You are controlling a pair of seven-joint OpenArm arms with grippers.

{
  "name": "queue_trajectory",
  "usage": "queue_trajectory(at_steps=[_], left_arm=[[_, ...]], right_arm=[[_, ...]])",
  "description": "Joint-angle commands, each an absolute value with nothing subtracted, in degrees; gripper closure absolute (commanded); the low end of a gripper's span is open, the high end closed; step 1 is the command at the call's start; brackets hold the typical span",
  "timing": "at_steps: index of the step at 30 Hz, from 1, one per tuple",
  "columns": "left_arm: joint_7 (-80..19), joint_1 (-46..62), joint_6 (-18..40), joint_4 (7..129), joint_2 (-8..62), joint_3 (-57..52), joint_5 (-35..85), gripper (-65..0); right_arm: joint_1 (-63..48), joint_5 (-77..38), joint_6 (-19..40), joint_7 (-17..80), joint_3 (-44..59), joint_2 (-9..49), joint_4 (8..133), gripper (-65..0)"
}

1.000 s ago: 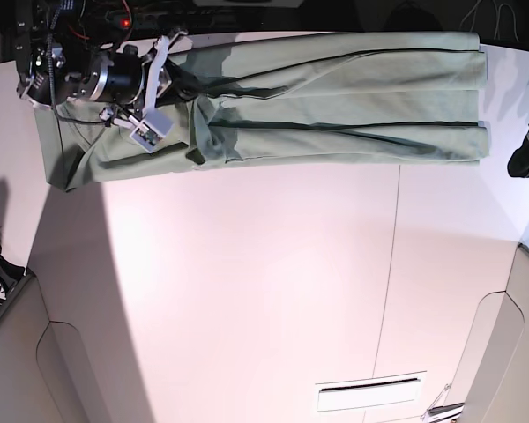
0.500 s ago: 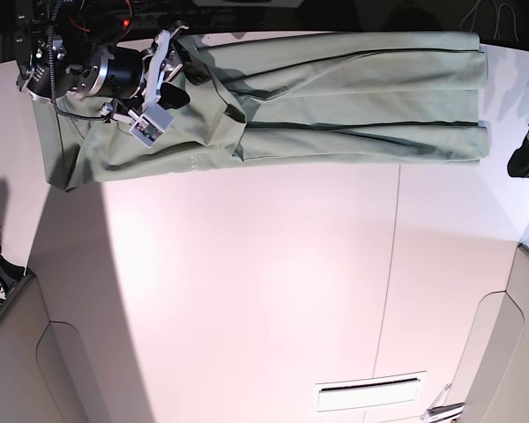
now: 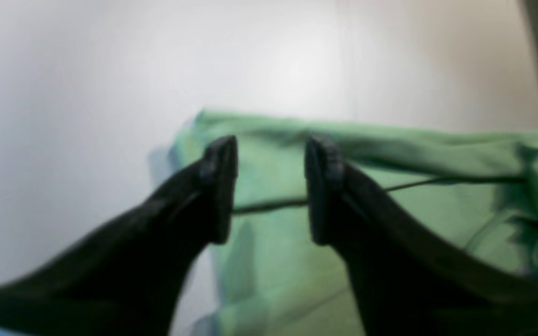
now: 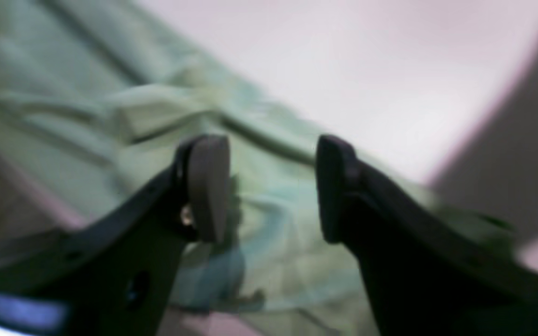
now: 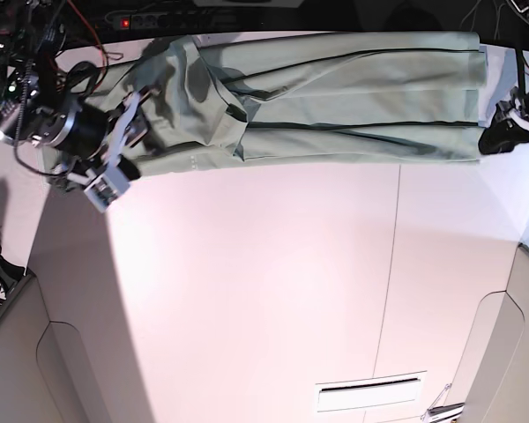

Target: Fold the T-shirt properly

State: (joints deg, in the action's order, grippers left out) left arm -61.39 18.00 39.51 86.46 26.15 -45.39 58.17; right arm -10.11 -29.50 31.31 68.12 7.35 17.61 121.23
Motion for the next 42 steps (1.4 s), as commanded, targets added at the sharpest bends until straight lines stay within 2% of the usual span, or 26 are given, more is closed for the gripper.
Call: queue_trajectory(at_steps=[1, 4, 15, 22, 32, 42], left_arm=[[-58.76, 19.03, 40.0, 87.37, 27.49, -45.89, 57.32, -31.5], [-55.83, 21.26, 40.0, 87.37, 27.49, -46.24, 52.82, -32.0], [-54.83, 23.38, 40.0, 84.49, 25.47, -52.18, 51.2, -32.0], [-54.26, 23.35, 40.0, 78.48, 23.94, -52.73, 55.53, -31.9], [-56.18, 23.31, 40.0, 78.22, 19.62, -51.24, 61.21, -31.9], [-56.1, 21.23, 40.0, 78.24, 18.87, -45.89, 61.45, -31.9]], right_arm=[[-9.72, -29.32, 31.24, 66.72, 9.32, 18.11, 122.23, -29.7], [-9.72, -29.34, 31.22, 66.41, 14.22, 18.09, 122.23, -29.7], [-9.72, -29.39, 31.22, 66.41, 25.36, 18.11, 122.21, -29.7], [-9.72, -31.88, 31.24, 66.37, 25.87, 18.09, 122.19, -29.6], [-9.72, -32.58, 31.24, 66.22, 25.87, 18.09, 122.13, -29.6], [-9.72, -32.58, 31.24, 65.76, 25.87, 18.09, 122.13, -29.6]])
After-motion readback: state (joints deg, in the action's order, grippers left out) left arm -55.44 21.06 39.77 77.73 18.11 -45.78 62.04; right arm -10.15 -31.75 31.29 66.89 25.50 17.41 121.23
